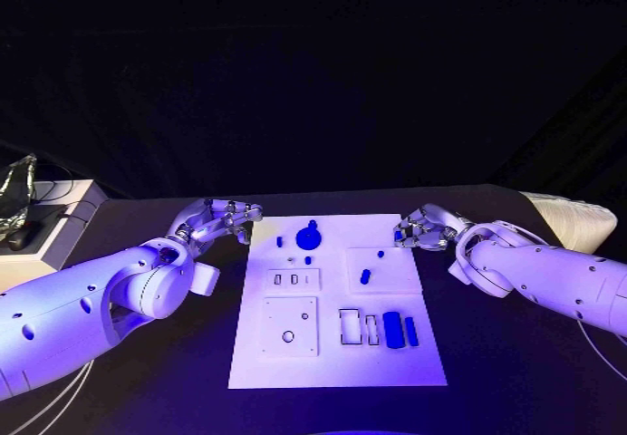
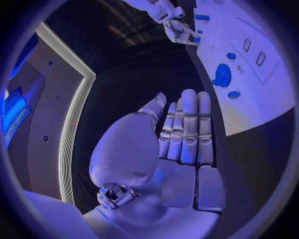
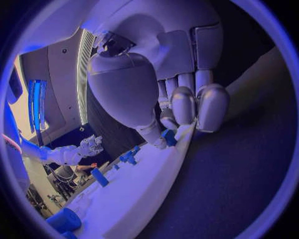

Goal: Assemble the parts on the task board

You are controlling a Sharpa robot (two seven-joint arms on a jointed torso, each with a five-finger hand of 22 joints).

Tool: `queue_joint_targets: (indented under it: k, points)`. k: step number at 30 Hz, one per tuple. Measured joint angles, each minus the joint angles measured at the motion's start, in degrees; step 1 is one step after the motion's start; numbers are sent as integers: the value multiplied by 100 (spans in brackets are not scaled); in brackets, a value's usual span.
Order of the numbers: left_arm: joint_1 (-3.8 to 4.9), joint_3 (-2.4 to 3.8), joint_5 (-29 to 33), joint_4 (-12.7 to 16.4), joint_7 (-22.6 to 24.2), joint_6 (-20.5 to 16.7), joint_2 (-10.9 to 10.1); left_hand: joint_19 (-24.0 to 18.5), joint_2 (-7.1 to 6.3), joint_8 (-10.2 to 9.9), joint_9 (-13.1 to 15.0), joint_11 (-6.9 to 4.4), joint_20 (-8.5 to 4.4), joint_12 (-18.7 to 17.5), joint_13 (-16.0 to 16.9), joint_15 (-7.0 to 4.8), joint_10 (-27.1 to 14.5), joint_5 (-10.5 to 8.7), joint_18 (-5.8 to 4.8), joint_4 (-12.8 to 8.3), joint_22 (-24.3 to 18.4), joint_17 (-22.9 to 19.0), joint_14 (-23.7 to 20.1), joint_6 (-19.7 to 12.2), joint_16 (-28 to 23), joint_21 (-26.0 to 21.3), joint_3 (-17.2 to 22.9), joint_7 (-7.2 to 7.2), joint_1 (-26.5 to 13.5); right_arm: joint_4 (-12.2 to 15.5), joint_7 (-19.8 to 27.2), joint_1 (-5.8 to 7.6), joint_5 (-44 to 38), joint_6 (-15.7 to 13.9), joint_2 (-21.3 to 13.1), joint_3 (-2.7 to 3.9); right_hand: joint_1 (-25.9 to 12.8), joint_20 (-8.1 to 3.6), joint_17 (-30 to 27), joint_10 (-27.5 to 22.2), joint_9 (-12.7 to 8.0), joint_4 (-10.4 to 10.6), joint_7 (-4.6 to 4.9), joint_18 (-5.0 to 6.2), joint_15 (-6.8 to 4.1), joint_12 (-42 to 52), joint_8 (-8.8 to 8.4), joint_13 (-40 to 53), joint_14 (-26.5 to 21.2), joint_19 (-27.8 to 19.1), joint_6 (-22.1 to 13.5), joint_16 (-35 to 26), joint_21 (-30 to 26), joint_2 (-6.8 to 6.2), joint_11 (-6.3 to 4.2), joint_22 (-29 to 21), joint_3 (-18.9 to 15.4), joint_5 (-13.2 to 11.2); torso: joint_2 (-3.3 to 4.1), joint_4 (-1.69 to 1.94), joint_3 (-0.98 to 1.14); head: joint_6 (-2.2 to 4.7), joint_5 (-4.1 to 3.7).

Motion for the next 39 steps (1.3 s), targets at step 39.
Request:
queue_joint_targets:
  k: [39]
  points:
    - [0, 0, -1, 9, 1, -1, -35, 0, 0, 0, 0, 0, 0, 0, 0, 0, 0, 0, 1, 0, 1, 0, 0, 0, 0, 0, 0, 0, 0, 413, 9, 252, 209, -453, -42, 19, -60, -136, 83, 137, -6, 37, -355, 0, -104, 43, 108, 118, 40, 12, 441, 44, 128, 319, -210, -3, 147, -195, -4, -4, -5, -15, 49]
